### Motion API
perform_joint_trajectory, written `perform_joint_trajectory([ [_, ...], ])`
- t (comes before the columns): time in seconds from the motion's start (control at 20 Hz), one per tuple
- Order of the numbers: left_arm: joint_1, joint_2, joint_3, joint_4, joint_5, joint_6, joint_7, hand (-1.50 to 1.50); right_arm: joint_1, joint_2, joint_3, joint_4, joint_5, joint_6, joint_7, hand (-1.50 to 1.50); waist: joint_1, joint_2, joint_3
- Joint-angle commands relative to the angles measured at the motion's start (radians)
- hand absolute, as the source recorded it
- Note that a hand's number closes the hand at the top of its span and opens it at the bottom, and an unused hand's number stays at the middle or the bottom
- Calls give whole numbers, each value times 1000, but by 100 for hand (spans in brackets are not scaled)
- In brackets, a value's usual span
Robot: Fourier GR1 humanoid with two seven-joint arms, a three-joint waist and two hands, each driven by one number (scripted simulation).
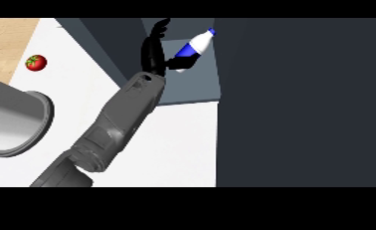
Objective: Pick up the bottled water, place it into the cabinet and close the cabinet
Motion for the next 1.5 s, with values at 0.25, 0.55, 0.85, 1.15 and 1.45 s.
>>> perform_joint_trajectory([
  [0.25,-40,20,136,-91,90,-98,-185,-150,0,1,3,-30,-50,28,1,-150,11,1,-3],
  [0.55,28,-8,188,-189,168,-355,-329,150,17,4,-1,-51,-58,27,22,-150,19,-7,-2],
  [0.85,77,-8,130,-208,231,-385,-368,150,43,-7,-3,-146,-83,28,70,-150,15,-14,-1],
  [1.15,174,-8,-19,-394,334,-480,-266,150,14,12,54,-150,-23,2,105,-150,33,-25,-2],
  [1.45,385,-8,-164,-645,388,-585,-213,-150,-4,44,104,-117,43,-35,101,-150,91,-38,-1],
])
